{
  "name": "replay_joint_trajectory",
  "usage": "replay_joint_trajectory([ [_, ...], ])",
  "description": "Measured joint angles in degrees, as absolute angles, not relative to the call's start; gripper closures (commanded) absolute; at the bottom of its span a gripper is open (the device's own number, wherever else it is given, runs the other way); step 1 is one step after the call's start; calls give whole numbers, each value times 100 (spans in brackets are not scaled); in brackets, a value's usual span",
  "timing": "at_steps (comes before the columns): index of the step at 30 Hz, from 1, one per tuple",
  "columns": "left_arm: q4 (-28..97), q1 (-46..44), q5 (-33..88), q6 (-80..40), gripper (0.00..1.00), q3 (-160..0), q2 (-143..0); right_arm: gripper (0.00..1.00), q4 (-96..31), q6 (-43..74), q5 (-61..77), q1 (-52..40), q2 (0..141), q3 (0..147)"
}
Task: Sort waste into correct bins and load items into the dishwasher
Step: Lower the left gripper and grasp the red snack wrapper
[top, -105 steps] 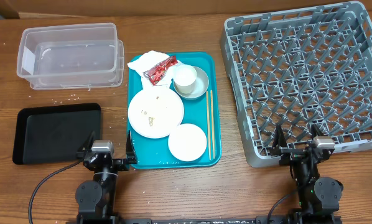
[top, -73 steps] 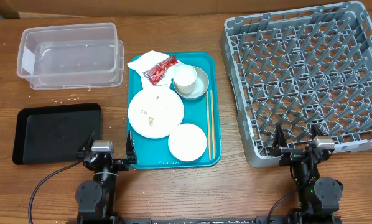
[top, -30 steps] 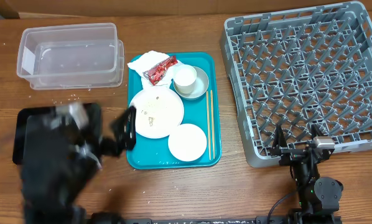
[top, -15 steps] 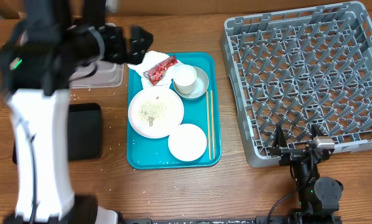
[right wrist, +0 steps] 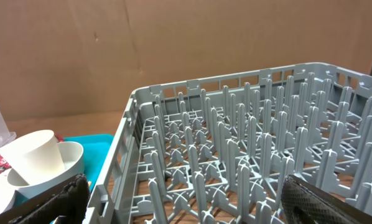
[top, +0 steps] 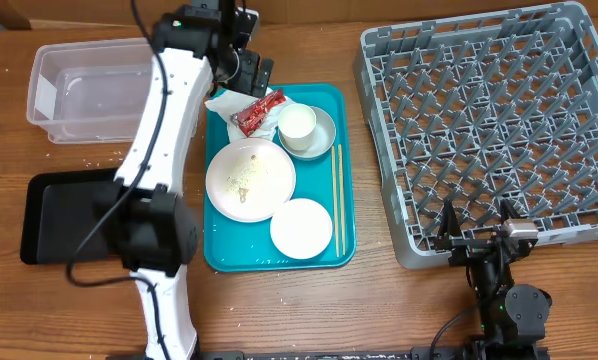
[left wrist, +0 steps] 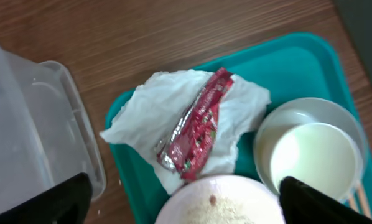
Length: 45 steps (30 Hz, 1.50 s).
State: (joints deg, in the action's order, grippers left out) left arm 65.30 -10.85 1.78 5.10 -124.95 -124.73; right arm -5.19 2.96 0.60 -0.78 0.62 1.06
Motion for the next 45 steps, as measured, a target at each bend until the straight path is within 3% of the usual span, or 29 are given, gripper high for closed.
replay_joint_trajectory([
  [12,6475,-1291,-215,799,35,-12497,-13590,0,-515,298,60,-78,62,106],
  [30,6532,-1522,-639,816,43,-12497,-13902,0,-517,296,60,-78,62,106],
  [35,6462,-1490,-690,816,52,-12497,-13902,0,-519,296,58,-78,62,106],
  [45,6442,-1485,-668,819,48,-12462,-13902,0,-517,296,60,-78,62,106],
])
